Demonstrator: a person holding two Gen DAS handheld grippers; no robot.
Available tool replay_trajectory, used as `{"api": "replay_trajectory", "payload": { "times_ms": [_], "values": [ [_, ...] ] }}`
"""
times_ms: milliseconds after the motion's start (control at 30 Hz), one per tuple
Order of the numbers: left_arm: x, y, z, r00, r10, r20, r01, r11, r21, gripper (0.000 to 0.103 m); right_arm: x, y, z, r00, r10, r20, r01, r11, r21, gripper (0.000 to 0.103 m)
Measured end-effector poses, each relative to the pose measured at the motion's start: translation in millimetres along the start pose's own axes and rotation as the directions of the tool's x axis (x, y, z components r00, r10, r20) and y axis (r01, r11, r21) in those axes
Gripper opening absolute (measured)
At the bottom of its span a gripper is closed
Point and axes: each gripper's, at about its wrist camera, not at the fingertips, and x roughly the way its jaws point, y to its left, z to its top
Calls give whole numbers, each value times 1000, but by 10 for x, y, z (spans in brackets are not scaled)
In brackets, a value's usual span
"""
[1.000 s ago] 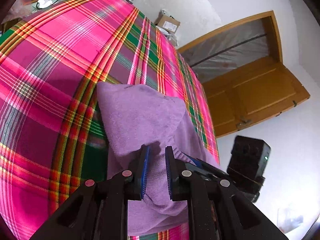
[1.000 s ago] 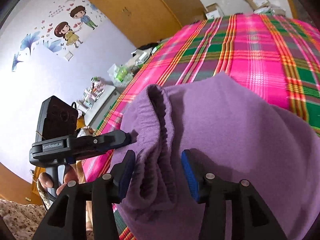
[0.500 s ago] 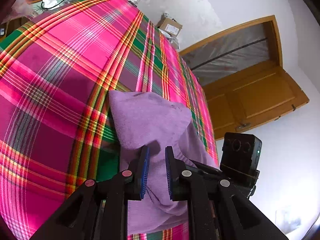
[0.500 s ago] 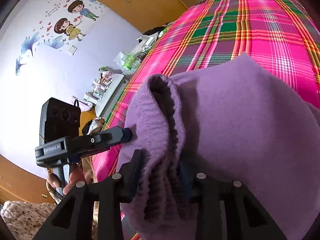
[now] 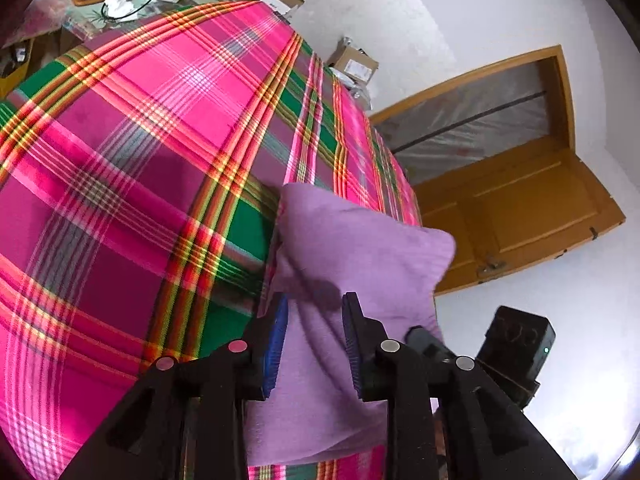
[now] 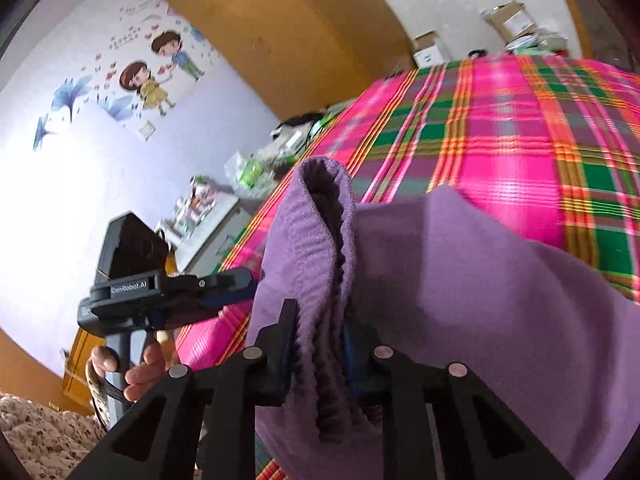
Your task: Fold clothes
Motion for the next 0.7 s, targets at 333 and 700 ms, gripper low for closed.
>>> {"api": "replay_trajectory", "payload": {
  "times_ms": [333, 700],
  "values": [
    [177, -205, -87, 998, 42, -46, -39, 997, 69, 28, -459, -193, -165, 987, -64, 150, 43, 990, 135, 21],
    [433, -337, -240, 990, 64, -125, -47, 990, 130, 28, -903, -367, -487, 947, -175, 268, 112, 966, 233, 21]
  ]
}}
